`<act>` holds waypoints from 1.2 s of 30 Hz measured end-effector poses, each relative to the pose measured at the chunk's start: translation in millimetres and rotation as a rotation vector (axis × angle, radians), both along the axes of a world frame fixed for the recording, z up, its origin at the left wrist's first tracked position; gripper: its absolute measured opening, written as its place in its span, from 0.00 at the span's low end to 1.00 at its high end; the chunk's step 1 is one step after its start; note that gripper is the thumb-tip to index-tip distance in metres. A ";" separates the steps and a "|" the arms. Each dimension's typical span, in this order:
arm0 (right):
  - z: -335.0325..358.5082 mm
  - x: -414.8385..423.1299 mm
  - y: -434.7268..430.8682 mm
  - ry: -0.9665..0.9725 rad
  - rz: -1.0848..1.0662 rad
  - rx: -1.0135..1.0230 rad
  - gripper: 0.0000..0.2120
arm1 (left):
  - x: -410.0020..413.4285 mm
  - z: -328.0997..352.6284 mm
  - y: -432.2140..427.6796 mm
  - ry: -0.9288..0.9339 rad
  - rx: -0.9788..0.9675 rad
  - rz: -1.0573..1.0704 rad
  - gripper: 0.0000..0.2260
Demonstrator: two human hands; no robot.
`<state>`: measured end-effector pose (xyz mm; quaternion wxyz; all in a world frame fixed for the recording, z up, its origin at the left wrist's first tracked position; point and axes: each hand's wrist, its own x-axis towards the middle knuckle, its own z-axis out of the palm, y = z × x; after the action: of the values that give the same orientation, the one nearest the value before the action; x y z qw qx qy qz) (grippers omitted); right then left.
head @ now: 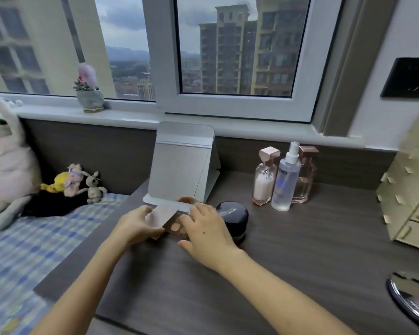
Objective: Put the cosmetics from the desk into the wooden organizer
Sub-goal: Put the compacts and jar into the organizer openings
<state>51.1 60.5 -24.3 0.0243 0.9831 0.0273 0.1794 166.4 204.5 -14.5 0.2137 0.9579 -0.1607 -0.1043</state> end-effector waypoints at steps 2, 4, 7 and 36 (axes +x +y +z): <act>-4.5 12.8 11.5 0.085 -0.069 -0.052 0.21 | -1.8 0.5 2.5 0.005 -0.010 0.031 0.29; -8.3 22.0 17.1 0.126 -0.112 -0.036 0.18 | -1.9 2.0 8.0 0.070 -0.027 0.059 0.32; -9.9 24.0 18.5 0.114 -0.113 0.045 0.16 | -4.0 3.3 17.3 0.185 -0.122 0.097 0.30; 85.4 -256.8 -148.5 -0.892 -0.348 1.568 0.10 | -217.5 95.3 -236.5 0.678 -1.003 -0.657 0.08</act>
<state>-205.7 -88.0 61.1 -0.6144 0.5481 -0.2626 0.5032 -51.1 -32.0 80.8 0.6269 0.5595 -0.3956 -0.3708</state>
